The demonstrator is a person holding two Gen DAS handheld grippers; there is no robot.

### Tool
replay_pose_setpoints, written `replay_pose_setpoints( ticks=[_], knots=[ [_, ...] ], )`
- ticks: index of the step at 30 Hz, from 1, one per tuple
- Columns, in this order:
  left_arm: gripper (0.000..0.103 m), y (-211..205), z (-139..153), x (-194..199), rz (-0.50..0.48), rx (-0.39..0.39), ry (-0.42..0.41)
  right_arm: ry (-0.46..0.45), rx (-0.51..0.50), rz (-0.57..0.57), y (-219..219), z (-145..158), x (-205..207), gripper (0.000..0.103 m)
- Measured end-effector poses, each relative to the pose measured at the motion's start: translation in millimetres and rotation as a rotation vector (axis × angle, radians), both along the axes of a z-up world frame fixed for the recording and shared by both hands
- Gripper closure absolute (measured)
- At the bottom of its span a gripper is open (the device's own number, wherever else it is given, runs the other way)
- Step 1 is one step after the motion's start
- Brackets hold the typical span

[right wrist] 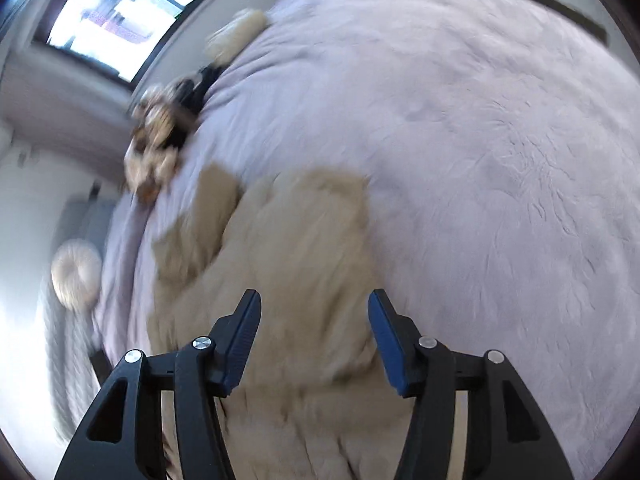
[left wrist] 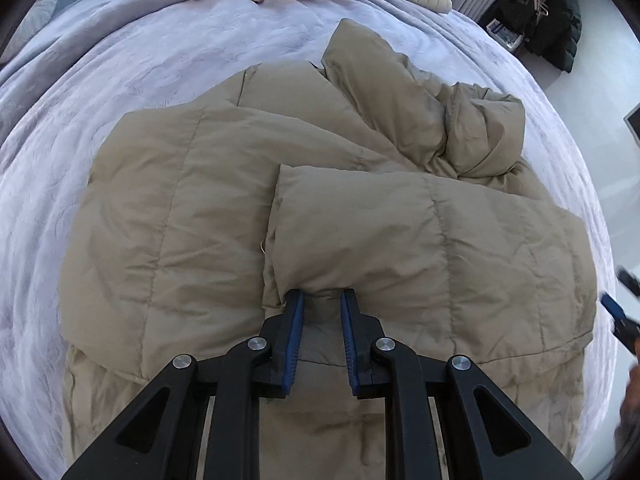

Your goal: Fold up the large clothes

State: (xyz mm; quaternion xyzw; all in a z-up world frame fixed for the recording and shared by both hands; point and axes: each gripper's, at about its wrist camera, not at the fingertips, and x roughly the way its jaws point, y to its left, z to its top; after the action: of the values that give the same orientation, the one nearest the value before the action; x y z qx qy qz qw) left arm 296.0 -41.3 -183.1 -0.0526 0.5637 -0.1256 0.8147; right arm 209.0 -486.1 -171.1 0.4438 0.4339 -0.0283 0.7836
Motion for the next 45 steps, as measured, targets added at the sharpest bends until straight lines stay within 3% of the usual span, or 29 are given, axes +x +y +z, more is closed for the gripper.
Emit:
replay_pose_setpoints(
  ticks=[5,6,7,11,14,18,22,25,29,32,37,45],
  knots=[
    [0.082,-8,-5,9,0.011,0.02,0.004,0.032,0.337,-0.122,-32,-70,44,0.044],
    [0.082,-10,-6,10,0.013,0.025,0.002,0.019,0.36,-0.121,-31,-72,51,0.051],
    [0.082,-11,-6,11,0.016,0.033,-0.002,-0.002,0.363,-0.098,-28,-70,59,0.083],
    [0.082,-10,-10,11,0.029,0.027,0.001,-0.005,0.052,0.064,-6,-38,83,0.091],
    [0.082,-13,-11,11,0.017,0.019,-0.007,0.08,-0.104,0.101,-3,-51,89,0.091],
    [0.082,-17,-10,11,0.0,0.038,-0.013,0.122,-0.116,0.023,-9,-63,81,0.09],
    [0.082,-13,-9,8,-0.007,0.027,-0.012,0.137,-0.206,-0.023,-6,-36,59,0.09],
    [0.082,-11,-8,8,-0.009,0.021,-0.008,0.077,-0.319,0.025,11,-1,32,0.09],
    [0.082,-13,-8,10,-0.006,0.025,-0.009,0.03,-0.382,0.173,43,19,8,0.09],
    [0.082,-12,-8,9,-0.005,0.022,-0.009,0.069,-0.425,0.257,64,3,0,0.09],
    [0.082,-13,-9,9,-0.019,0.026,-0.013,0.128,-0.427,0.262,62,-29,-3,0.094],
    [0.082,-11,-3,9,-0.003,0.026,0.0,0.163,-0.432,0.256,63,-19,-10,0.094]
  ],
)
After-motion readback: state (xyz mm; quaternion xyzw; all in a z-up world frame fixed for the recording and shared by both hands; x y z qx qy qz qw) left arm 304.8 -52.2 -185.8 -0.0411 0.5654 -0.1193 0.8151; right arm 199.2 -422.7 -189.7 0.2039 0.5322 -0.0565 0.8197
